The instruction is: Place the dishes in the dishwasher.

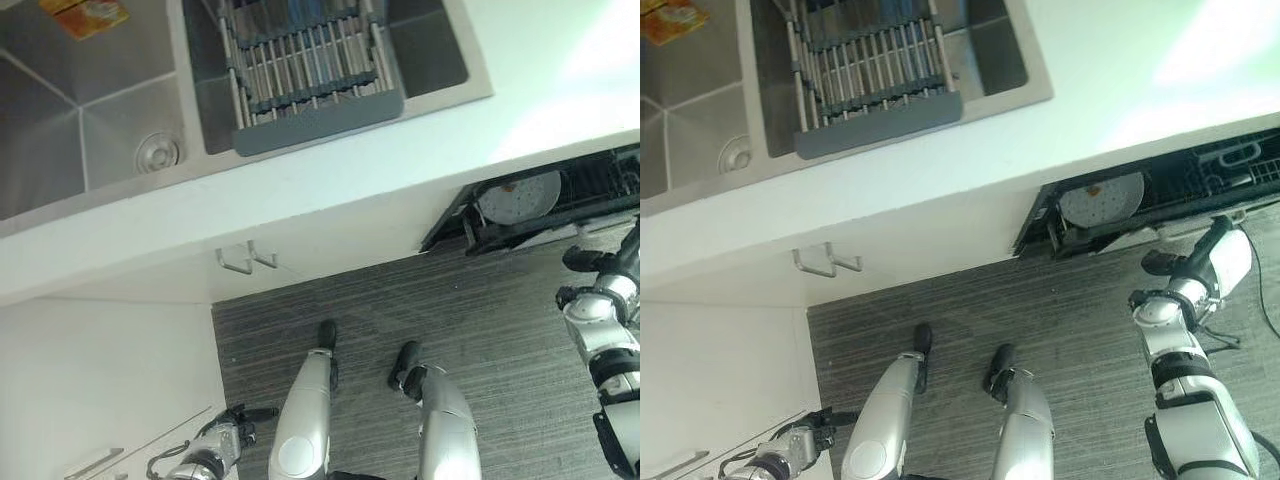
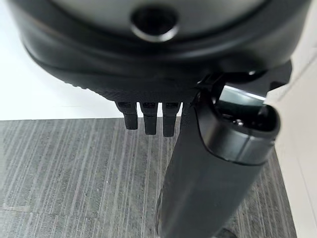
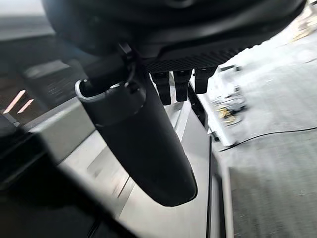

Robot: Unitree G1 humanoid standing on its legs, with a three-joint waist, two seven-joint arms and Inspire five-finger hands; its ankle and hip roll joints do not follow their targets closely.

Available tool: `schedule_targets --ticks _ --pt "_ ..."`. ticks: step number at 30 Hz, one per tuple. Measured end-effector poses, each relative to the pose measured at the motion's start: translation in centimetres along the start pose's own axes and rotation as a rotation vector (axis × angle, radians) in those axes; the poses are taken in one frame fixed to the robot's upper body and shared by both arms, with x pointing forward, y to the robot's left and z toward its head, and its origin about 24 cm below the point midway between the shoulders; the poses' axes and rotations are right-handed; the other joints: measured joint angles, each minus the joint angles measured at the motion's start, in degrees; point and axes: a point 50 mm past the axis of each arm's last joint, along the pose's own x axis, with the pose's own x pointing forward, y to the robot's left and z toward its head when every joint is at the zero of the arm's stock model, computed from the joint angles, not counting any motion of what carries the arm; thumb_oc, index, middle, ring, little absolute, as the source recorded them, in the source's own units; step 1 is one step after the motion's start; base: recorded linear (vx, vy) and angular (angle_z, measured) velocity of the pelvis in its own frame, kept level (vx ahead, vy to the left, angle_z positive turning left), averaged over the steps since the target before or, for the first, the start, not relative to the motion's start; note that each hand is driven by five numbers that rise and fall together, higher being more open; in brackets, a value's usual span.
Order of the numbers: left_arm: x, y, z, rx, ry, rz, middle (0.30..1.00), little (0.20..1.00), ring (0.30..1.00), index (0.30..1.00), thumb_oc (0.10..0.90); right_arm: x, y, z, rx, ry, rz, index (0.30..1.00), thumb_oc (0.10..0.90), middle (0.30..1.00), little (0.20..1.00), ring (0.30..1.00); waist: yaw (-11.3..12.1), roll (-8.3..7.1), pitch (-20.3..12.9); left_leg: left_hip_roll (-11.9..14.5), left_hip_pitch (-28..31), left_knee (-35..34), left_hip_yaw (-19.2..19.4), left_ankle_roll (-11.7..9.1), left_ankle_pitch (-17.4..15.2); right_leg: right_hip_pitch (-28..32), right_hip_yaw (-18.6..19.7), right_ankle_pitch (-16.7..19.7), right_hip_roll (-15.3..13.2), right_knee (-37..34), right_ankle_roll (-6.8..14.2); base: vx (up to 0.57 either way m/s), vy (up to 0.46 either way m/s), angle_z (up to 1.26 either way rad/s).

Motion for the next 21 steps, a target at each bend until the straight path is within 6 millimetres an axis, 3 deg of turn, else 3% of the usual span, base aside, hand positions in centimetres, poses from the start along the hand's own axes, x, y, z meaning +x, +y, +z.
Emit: schedule_targets --ticks 3,6,8,10,12,14,18,21 --pt "0.0 0.1 0.3 0.011 -0.022 -0.009 0.900 0.900 0.900 0.900 0.800 0.5 0.2 0.9 -0.020 0.008 0.005 0.900 0.800 0.900 0.900 0.900 1.9 -0.76 0.1 -0.6 -0.7 0.8 -0.7 0.4 -0.4 0.7 -0.9 0.3 -0.1 -0.6 0.7 0.09 0.043 0.17" --pt "0.1 1.2 0.4 0.007 -0.025 0.016 0.900 0.900 0.900 0.900 0.800 0.6 0.1 -0.4 -0.088 0.081 0.011 0.900 0.800 0.900 0.900 0.900 2.3 -2.18 -0.2 -1.3 -1.4 1.8 -1.8 1.0 -0.4 1.7 -2.2 0.8 -0.6 -1.3 1.3 0.08 0.026 0.25" --pt "0.1 3.1 1.1 0.011 -0.047 0.060 0.900 0.900 0.900 0.900 0.800 0.5 0.3 -1.1 -0.104 0.115 0.062 0.900 0.800 0.900 0.900 0.900 3.1 -4.13 -0.3 -1.7 -2.1 1.8 -2.4 1.4 0.0 1.9 -3.0 1.5 -0.6 -2.3 1.7 0.12 -0.059 0.17" --pt "0.1 3.6 1.3 0.015 -0.062 0.077 0.900 0.900 0.900 0.900 0.800 0.7 0.3 -1.3 -0.143 0.130 0.115 0.900 0.800 0.900 0.900 0.900 4.1 -4.81 0.0 -1.7 -2.0 1.5 -3.4 0.9 0.1 3.1 -4.8 1.4 -0.3 -3.5 2.9 0.11 -0.173 0.10" --pt "0.1 4.9 1.9 0.035 -0.096 0.107 0.900 0.900 0.900 0.900 0.800 0.9 -0.2 -2.6 -0.327 0.148 0.183 0.900 0.800 0.900 0.900 0.900 5.0 -5.14 -0.4 -0.6 -2.0 1.0 -5.1 0.5 0.7 5.1 -6.6 2.3 1.4 -6.7 3.1 0.03 -0.093 0.29" --pt "0.0 6.7 2.0 0.033 -0.097 0.152 0.900 0.900 0.900 0.900 0.800 1.4 -0.4 -1.8 -0.260 0.137 0.177 0.900 0.800 0.900 0.900 0.900 5.1 -7.59 -0.6 -0.3 -2.4 -0.9 -6.4 0.3 2.0 5.2 -7.2 2.6 2.6 -8.4 2.8 0.01 -0.042 0.29" --pt "0.0 6.3 1.9 0.018 -0.104 0.083 0.900 0.900 0.900 0.900 0.800 1.0 0.5 -1.6 -0.178 0.186 0.183 0.900 0.800 0.900 0.900 0.900 5.1 -7.81 -0.6 -0.3 -2.3 -3.4 -7.1 0.5 4.0 5.4 -6.7 3.5 3.8 -10.7 3.7 -0.02 -0.077 0.12" --pt "-0.2 4.6 2.8 0.036 -0.178 -0.022 0.900 0.900 0.900 0.900 0.800 0.5 1.1 -1.7 -0.145 0.197 0.188 0.900 0.800 0.900 0.900 0.900 5.1 -7.81 -0.6 -0.3 -1.6 -5.6 -7.2 0.6 5.4 5.8 -6.2 3.7 4.5 -12.4 3.5 -0.05 -0.055 0.11"
